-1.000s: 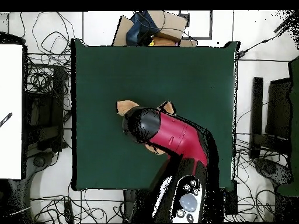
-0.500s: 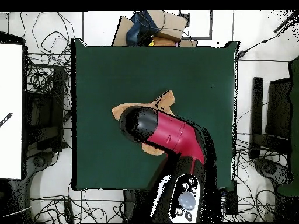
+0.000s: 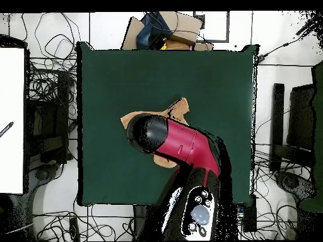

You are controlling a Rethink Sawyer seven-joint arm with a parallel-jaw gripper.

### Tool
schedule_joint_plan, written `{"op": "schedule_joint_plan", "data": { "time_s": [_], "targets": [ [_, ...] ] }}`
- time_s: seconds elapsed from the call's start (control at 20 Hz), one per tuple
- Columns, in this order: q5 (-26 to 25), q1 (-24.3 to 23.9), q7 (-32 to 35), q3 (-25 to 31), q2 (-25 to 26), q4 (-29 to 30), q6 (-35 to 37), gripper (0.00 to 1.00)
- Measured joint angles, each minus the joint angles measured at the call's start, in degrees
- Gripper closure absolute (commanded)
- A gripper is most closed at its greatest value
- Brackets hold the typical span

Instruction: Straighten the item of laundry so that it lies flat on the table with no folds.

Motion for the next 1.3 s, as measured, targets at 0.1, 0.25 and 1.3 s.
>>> {"op": "schedule_joint_plan", "data": {
  "time_s": [0.1, 0.25, 1.3],
  "targets": [
    [0.00, 0.00, 0.00, 0.01, 0.00, 0.00, 0.00, 0.00],
    [0.00, 0.00, 0.00, 0.06, 0.01, -0.01, 0.00, 0.00],
    [0.01, -2.44, 0.00, 2.18, 3.35, -0.36, -5.96, 0.00]
  ]
}}
